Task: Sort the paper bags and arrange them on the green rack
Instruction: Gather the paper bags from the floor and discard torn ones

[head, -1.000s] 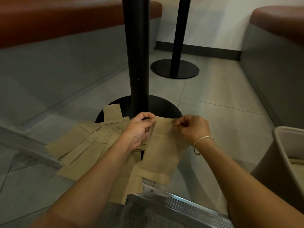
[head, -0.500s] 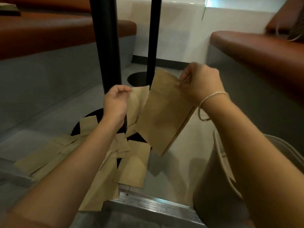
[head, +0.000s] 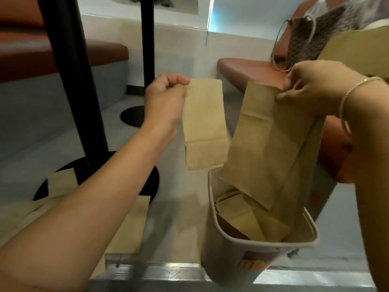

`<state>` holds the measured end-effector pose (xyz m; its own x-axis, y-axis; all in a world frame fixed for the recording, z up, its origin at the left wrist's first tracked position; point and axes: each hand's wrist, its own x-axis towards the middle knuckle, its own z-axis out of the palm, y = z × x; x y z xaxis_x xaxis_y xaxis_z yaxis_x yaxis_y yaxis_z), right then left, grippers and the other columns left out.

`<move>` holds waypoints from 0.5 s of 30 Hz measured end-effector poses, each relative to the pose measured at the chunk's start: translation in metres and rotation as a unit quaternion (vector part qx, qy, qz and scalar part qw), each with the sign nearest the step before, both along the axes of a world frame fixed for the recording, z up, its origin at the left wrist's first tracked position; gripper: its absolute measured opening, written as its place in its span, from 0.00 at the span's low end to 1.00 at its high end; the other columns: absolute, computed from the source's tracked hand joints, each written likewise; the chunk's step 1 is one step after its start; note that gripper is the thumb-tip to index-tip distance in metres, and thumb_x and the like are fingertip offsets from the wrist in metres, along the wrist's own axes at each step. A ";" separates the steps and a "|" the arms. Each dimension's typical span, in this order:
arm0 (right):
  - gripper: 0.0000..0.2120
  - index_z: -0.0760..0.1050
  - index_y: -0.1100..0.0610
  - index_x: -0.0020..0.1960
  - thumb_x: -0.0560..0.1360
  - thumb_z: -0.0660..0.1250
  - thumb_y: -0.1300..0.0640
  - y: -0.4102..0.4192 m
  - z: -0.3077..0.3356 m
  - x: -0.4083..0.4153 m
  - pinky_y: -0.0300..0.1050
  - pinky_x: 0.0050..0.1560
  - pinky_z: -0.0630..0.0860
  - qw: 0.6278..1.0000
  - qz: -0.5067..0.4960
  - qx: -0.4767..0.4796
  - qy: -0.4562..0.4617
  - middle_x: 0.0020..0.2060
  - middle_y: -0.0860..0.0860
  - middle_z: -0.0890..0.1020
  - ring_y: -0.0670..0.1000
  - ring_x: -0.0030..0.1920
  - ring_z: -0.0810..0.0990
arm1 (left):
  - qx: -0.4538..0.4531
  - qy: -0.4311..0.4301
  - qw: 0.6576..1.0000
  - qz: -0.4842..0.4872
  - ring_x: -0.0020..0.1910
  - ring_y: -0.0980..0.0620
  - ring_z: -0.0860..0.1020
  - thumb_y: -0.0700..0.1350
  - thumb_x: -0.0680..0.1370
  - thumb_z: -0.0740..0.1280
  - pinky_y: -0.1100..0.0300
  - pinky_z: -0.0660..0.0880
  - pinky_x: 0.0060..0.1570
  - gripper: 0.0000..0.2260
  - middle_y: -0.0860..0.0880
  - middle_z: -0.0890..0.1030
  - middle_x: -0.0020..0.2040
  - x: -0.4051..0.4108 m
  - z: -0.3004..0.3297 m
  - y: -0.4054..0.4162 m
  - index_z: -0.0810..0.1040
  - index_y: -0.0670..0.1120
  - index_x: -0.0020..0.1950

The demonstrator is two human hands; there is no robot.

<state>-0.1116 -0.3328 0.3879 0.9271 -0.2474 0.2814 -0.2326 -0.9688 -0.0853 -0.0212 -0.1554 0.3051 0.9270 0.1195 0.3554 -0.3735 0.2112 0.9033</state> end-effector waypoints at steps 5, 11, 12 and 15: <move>0.11 0.78 0.59 0.51 0.77 0.63 0.52 -0.010 -0.042 0.005 0.42 0.47 0.70 0.989 -0.009 0.019 0.146 0.52 0.57 0.79 0.56 0.51 0.76 | 0.034 0.018 0.999 -0.020 0.40 0.51 0.72 0.33 0.76 0.60 0.56 0.69 0.38 0.14 0.52 0.75 0.36 -0.010 -0.011 -0.021 0.74 0.50 0.36; 0.12 0.76 0.59 0.55 0.78 0.62 0.53 -0.019 -0.051 0.002 0.41 0.47 0.67 0.986 -0.023 0.034 0.162 0.49 0.55 0.76 0.55 0.53 0.74 | 0.074 0.019 0.996 -0.036 0.43 0.51 0.75 0.35 0.77 0.61 0.54 0.74 0.42 0.14 0.52 0.77 0.38 -0.023 -0.020 -0.038 0.75 0.51 0.37; 0.11 0.76 0.59 0.54 0.78 0.62 0.53 -0.021 -0.053 0.002 0.43 0.48 0.69 0.983 -0.027 0.042 0.178 0.47 0.54 0.75 0.55 0.51 0.74 | 0.084 0.020 0.995 -0.041 0.44 0.51 0.76 0.36 0.77 0.61 0.53 0.75 0.44 0.13 0.52 0.77 0.39 -0.025 -0.022 -0.041 0.75 0.51 0.37; 0.13 0.76 0.59 0.53 0.76 0.65 0.50 -0.023 -0.065 0.002 0.45 0.51 0.72 0.974 -0.034 0.042 0.221 0.50 0.54 0.77 0.53 0.49 0.74 | 0.116 0.029 0.992 -0.050 0.45 0.50 0.77 0.36 0.77 0.61 0.50 0.77 0.47 0.13 0.51 0.78 0.41 -0.030 -0.034 -0.054 0.75 0.52 0.37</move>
